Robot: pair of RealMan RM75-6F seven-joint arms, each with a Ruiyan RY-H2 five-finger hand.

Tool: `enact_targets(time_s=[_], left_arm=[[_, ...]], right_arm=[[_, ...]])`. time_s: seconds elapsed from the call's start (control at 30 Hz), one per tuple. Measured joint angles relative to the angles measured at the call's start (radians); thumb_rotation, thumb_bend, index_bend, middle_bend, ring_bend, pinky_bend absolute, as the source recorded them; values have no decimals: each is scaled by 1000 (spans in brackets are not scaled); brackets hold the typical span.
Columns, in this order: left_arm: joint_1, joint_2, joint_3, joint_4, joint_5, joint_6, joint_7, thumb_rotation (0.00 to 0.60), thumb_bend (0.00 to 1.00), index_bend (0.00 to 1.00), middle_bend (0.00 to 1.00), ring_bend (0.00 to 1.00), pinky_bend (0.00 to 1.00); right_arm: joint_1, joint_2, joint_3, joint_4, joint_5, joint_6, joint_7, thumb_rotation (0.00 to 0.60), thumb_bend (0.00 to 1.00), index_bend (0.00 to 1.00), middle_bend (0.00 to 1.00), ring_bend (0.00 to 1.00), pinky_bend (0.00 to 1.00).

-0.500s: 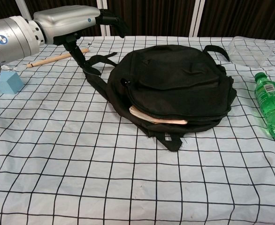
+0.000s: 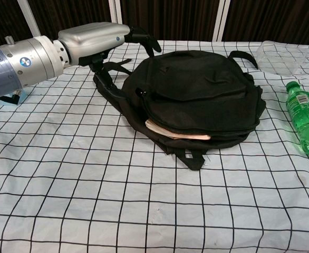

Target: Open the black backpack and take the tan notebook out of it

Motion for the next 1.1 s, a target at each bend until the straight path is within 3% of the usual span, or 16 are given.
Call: enact_targets(time_s=[0.13,0.63,1.1], left_arm=[[8,-21,27,25,6,-2,18,600,62,194,226,14,66],[-15,-116,38,163,-4,-54,-26,600,62,195,225,13,66],[-48,-209,11,228,1,-32,-41,600,62,206,223,13,66]], right_arm=[[-9,8,-13,-5,-2,5,-9,600,201,37,13,138,143],[-24,36,-13,-15,18,20,-2,600,202,37,13,138,143],[-31,24,-20,12,20,26,16,600,202,38,13,139,143]])
